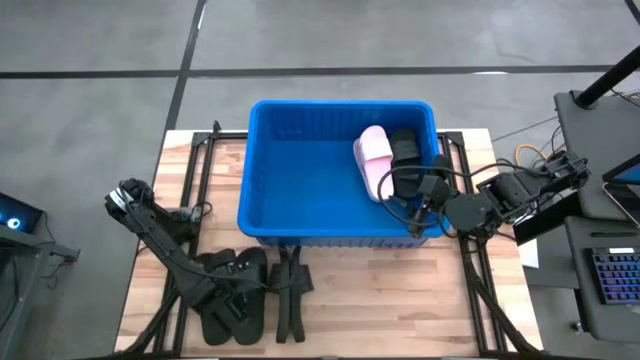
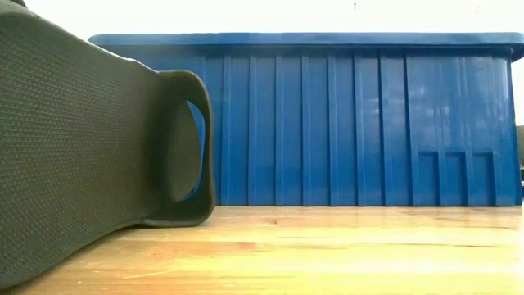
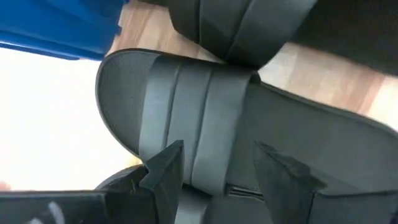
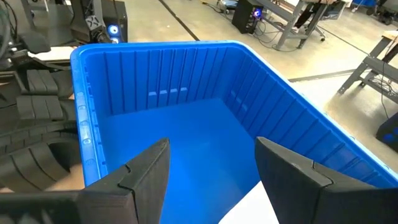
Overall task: Pick and place slides into bin
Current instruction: Put the black slide into the blue bin
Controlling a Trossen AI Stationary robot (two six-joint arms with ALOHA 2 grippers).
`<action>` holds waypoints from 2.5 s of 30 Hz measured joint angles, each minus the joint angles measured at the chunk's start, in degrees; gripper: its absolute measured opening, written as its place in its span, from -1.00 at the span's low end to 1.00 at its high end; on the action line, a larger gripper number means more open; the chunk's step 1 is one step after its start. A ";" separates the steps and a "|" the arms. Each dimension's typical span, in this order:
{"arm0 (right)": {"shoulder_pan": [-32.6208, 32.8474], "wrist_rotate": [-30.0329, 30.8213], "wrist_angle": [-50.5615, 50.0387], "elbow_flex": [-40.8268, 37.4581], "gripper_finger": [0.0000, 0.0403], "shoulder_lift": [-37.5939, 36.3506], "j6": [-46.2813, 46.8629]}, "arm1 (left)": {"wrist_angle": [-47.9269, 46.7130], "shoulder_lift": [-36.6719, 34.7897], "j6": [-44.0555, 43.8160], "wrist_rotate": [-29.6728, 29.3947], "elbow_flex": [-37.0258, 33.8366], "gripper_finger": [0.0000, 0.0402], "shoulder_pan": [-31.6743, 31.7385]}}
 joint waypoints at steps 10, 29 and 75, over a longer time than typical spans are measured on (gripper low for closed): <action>0.00 0.00 0.00 -0.08 0.11 -0.02 0.00 | 0.11 4.62 1.49 -3.18 -0.10 -0.13 -2.87; 0.00 0.01 0.01 -0.08 0.11 -0.01 0.02 | -3.79 12.24 -0.60 -3.04 0.24 -0.13 -2.91; 0.01 0.00 -0.07 -0.08 0.11 -0.01 -0.18 | -23.33 7.45 2.43 -2.25 14.97 -0.94 -2.87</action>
